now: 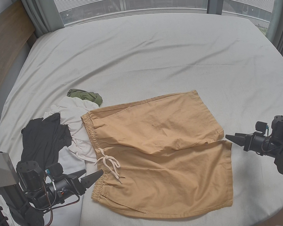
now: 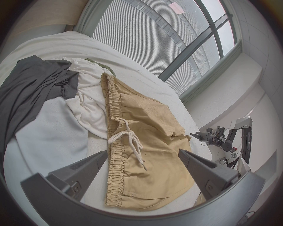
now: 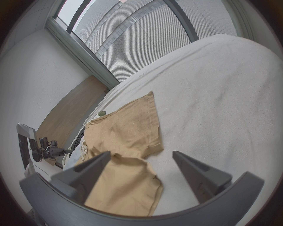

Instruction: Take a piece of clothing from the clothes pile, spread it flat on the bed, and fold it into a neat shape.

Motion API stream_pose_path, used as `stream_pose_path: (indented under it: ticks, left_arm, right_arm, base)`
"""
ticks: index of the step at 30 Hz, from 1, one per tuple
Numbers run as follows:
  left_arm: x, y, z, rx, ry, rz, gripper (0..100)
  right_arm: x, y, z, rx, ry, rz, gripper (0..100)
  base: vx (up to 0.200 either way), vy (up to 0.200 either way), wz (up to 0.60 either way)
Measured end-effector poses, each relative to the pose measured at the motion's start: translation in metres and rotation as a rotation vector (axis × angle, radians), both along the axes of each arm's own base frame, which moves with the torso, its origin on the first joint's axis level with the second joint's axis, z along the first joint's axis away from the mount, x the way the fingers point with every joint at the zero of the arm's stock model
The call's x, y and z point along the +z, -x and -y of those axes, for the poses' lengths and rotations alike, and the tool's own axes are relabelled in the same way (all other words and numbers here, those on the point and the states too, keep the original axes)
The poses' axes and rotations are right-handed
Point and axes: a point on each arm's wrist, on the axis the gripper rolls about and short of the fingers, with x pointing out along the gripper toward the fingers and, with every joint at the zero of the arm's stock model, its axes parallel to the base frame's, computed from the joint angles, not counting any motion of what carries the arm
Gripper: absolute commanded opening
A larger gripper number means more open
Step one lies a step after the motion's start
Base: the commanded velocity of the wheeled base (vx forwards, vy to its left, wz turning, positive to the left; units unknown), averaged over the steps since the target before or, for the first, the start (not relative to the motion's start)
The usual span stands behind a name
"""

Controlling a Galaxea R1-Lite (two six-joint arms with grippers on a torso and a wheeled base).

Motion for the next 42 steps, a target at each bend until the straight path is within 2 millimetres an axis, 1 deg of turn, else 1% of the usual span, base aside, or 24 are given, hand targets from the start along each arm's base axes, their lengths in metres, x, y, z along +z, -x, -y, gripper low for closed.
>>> stream_pose_path:
  ticks: [8, 12, 24, 31, 36, 42]
  left_arm:
    - [-0.012, 0.01, -0.002, 0.009, -0.01, -0.083, 100]
    - [-0.018, 0.017, -0.003, 0.011, -0.017, -0.127, 100]
    - [-0.037, 0.027, -0.004, 0.011, -0.031, -0.239, 100]
    - [-0.049, 0.025, -0.004, 0.012, -0.037, -0.285, 100]
    - [-0.056, 0.019, -0.003, 0.014, -0.035, -0.293, 100]
    - [-0.059, 0.013, -0.003, 0.014, -0.034, -0.288, 100]
  right_arm:
    - [0.012, 0.001, 0.003, -0.011, 0.001, 0.041, 100]
    - [0.014, 0.001, 0.003, -0.011, 0.002, 0.046, 100]
    - [0.014, 0.001, 0.003, -0.009, 0.002, 0.049, 100]
    - [0.014, 0.001, 0.002, -0.008, 0.002, 0.049, 100]
    - [0.014, 0.001, 0.002, -0.007, 0.002, 0.048, 100]
    - [0.014, 0.001, 0.001, -0.005, 0.002, 0.047, 100]
  base:
    - [0.0, 0.0, 0.0]
    - [0.0, 0.0, 0.0]
    - [0.0, 0.0, 0.0]
    - [0.0, 0.0, 0.0]
    - [0.0, 0.0, 0.0]
    - [0.0, 0.0, 0.0]
